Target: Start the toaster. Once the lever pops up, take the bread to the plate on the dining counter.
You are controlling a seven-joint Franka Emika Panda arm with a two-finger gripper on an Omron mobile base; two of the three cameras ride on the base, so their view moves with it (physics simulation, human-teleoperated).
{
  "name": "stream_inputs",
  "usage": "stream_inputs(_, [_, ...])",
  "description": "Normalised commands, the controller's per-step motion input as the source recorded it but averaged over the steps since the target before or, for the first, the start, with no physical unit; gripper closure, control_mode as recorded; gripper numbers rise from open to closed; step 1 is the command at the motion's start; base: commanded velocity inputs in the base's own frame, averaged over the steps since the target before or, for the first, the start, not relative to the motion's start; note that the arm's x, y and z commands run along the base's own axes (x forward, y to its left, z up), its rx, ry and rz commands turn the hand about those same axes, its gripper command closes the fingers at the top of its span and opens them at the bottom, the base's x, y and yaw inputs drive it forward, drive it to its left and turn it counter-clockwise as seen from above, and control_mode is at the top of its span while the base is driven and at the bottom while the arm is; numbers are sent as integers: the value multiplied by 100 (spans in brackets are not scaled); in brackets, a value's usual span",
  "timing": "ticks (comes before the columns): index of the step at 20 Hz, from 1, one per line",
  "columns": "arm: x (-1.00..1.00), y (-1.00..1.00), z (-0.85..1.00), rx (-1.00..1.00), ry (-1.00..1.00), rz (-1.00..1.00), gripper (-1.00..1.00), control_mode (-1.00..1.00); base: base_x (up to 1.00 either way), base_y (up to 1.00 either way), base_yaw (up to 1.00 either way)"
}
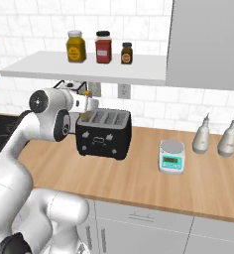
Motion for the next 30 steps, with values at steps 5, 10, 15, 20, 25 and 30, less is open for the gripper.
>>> stream_inputs(5, [-85, -8, 1, 0, -3, 0, 100, -100, 0, 0, 0])
stream_inputs(10, [-82, 0, 0, 0, -11, 0, 100, -100, 0, 0, 0])
stream_inputs(15, [-6, 0, 0, 0, -1, 0, 100, -100, 0, 0, 0])
stream_inputs(20, [-7, 0, 0, 0, 0, 0, 100, -100, 0, 0, 0])
stream_inputs(25, [-8, 0, 0, 0, 3, -9, 100, -100, 0, 0, 0])
stream_inputs(30, [-19, -1, 0, 0, 0, -26, 100, -100, 0, 0, 0])
